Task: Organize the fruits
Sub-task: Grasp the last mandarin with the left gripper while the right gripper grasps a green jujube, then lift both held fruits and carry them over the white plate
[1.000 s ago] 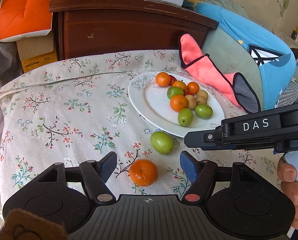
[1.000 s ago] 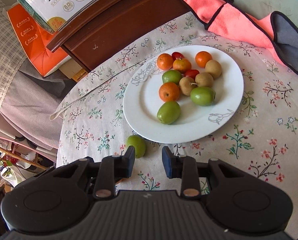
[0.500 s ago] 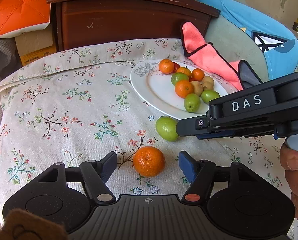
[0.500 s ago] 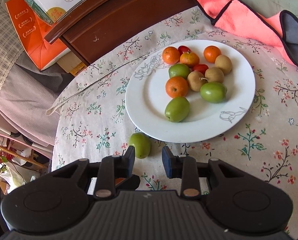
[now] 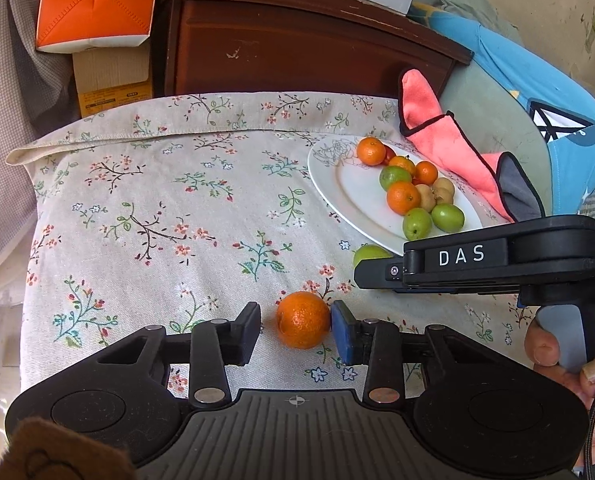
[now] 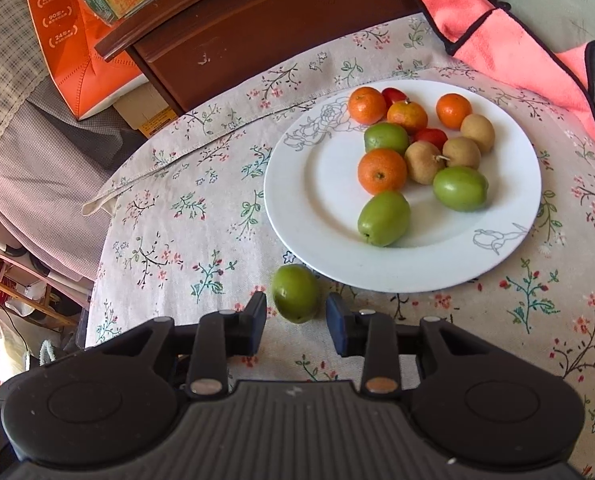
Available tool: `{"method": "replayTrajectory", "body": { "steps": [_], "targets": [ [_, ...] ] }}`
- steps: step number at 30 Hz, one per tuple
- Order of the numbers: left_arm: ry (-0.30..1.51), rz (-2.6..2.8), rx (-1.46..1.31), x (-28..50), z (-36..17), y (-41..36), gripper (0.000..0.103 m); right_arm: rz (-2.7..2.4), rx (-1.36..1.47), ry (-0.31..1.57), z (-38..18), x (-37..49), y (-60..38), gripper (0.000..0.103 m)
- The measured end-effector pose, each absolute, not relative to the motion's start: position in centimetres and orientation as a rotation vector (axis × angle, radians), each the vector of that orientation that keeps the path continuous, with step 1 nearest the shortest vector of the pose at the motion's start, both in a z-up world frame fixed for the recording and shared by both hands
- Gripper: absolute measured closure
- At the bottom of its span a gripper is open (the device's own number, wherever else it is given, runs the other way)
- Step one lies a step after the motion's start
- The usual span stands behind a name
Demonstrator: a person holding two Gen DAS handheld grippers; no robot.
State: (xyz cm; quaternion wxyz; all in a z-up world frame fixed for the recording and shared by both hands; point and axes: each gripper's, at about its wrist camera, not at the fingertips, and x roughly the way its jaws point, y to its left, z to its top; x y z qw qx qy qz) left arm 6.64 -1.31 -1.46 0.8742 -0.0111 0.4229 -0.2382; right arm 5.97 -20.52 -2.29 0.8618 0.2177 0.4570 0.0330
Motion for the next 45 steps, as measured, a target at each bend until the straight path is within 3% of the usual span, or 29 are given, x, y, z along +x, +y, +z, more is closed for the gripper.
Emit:
{"method": "replayTrajectory", "body": {
  "steps": [6,10,21,29,45],
  "targets": [
    [0.876,-0.503,-0.014,6.5,-2.0,-1.5,0.068,0.050,0.381,0.926,-2.3,6.1,-19.5,0.069],
    [0.863,-0.500,-0.008,6.6,-2.1,-1.7,0.068,0.045,0.353,0.921,-2.3,6.1,-19.4,0.076],
    [0.834,-0.497,0.016,6.7,-2.3,-2.2,0.068,0.079,0.294,0.924,-2.1,5.9,-18.8,0.076],
    [0.839,-0.502,0.013,6.6,-2.1,-2.2,0.076,0.086,0.302,0.930,-1.9,5.8,-19.0,0.076],
    [0.704,-0.561,-0.027,6.8,5.2,-3.1,0.076,0.093,0.322,0.788,3.7,4.4,-22.2,0.076]
  ]
}}
